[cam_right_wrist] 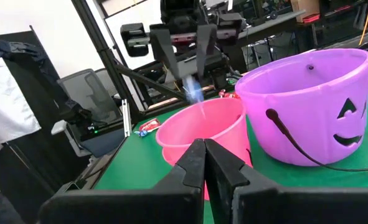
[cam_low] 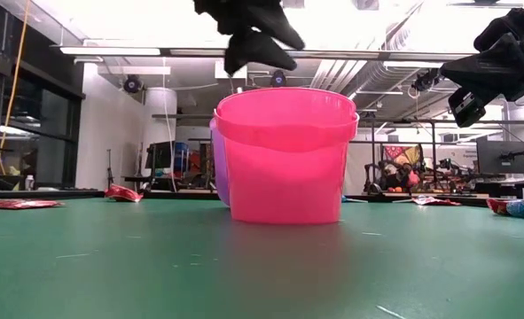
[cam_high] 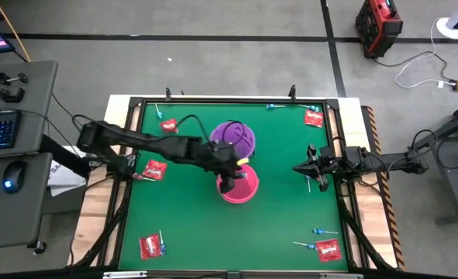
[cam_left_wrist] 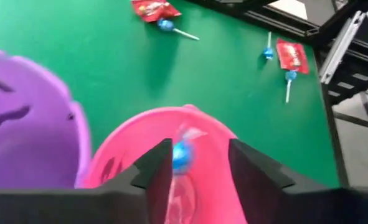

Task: Sort candy by brand, put in halloween buckets
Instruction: Put the blue candy into the pink bucket, then put the red candy into the pink bucket

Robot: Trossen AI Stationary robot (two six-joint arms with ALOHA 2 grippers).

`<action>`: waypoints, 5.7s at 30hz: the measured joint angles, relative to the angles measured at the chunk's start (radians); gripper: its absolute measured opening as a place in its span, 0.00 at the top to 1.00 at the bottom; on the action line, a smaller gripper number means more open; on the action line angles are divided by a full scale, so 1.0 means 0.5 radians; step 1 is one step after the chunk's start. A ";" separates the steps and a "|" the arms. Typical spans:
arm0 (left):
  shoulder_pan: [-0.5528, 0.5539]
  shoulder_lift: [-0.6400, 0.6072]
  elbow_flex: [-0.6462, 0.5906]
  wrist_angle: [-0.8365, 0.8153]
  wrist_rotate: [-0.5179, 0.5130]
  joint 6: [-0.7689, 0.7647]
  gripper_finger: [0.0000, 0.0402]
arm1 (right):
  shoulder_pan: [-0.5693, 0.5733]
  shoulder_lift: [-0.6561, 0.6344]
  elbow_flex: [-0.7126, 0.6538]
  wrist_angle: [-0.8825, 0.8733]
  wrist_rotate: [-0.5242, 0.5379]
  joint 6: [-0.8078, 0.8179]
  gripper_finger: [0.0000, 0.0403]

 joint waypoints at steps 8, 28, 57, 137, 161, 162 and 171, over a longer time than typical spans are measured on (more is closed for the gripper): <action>0.059 -0.069 0.260 -0.544 0.163 0.114 0.47 | 0.000 0.000 0.000 0.000 -0.001 0.000 1.00; -0.090 -1.356 -0.544 -0.481 -0.782 -0.636 0.47 | 0.000 0.171 0.008 1.238 1.090 1.217 1.00; 0.027 -1.674 -0.668 -0.373 -0.866 -0.195 0.47 | 0.882 2.328 1.766 -2.178 -0.617 1.169 0.54; -0.521 -1.569 -0.665 -0.759 -0.554 -0.630 0.47 | 0.220 3.343 2.905 -1.303 0.487 -0.507 0.39; -1.453 -0.717 -0.693 -1.168 0.414 -2.582 0.47 | 0.082 2.578 2.137 -1.797 0.439 0.136 0.38; -1.440 -0.703 -0.694 -1.263 0.403 -2.593 0.47 | 0.088 2.540 2.069 -1.740 0.439 0.178 0.38; -0.764 -0.699 -0.695 -2.104 0.360 -1.232 0.47 | 0.062 2.420 1.683 -1.035 0.236 0.252 0.38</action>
